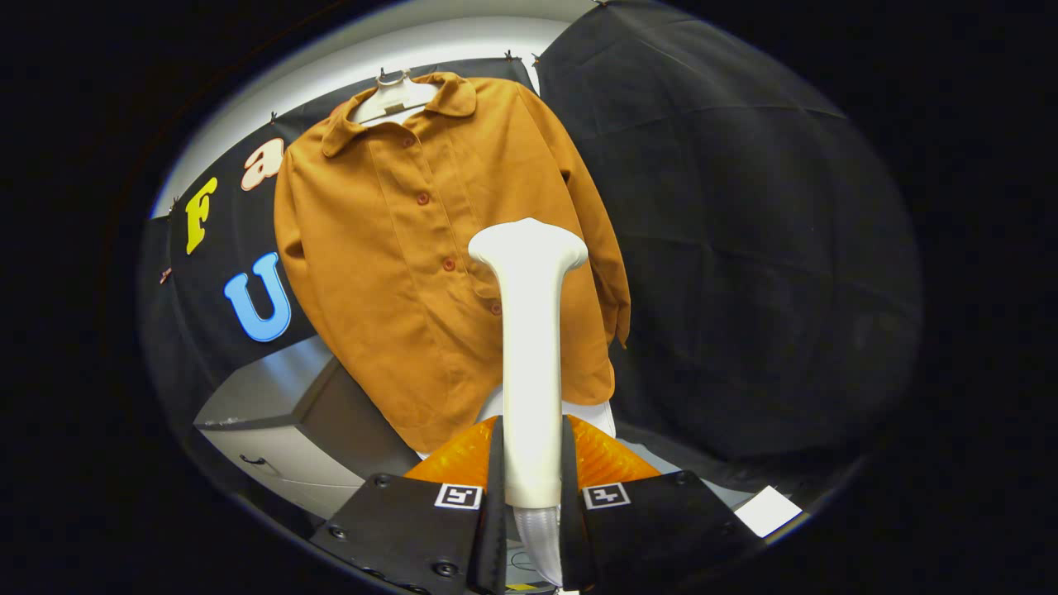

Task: Iron the clothes twice with a garment steamer, once on the left side and once on the right side.

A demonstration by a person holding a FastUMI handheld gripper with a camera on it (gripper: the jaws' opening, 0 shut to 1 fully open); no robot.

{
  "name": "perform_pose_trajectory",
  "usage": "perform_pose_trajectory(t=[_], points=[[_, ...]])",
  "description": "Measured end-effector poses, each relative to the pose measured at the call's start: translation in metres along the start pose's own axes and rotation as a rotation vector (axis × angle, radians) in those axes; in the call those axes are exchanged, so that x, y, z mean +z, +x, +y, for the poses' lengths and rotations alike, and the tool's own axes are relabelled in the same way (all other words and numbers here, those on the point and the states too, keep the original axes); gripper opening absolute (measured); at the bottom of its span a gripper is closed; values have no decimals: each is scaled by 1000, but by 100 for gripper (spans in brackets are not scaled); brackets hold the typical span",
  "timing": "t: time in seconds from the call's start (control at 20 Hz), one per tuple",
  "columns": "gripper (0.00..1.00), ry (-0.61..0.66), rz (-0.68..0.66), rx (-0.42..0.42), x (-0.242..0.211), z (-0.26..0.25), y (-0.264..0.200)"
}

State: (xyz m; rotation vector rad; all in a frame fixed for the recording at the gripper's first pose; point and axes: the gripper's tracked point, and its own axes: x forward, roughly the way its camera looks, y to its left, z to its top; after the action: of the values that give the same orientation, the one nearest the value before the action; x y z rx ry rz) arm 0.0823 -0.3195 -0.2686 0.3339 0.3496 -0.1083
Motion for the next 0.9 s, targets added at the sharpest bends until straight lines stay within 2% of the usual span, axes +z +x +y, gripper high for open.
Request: perform_pose_trajectory(t=[0.55, 0.9], points=[[29, -15, -228, -6, 117, 58, -80], [29, -12, -301, 4, 159, 126, -116]])
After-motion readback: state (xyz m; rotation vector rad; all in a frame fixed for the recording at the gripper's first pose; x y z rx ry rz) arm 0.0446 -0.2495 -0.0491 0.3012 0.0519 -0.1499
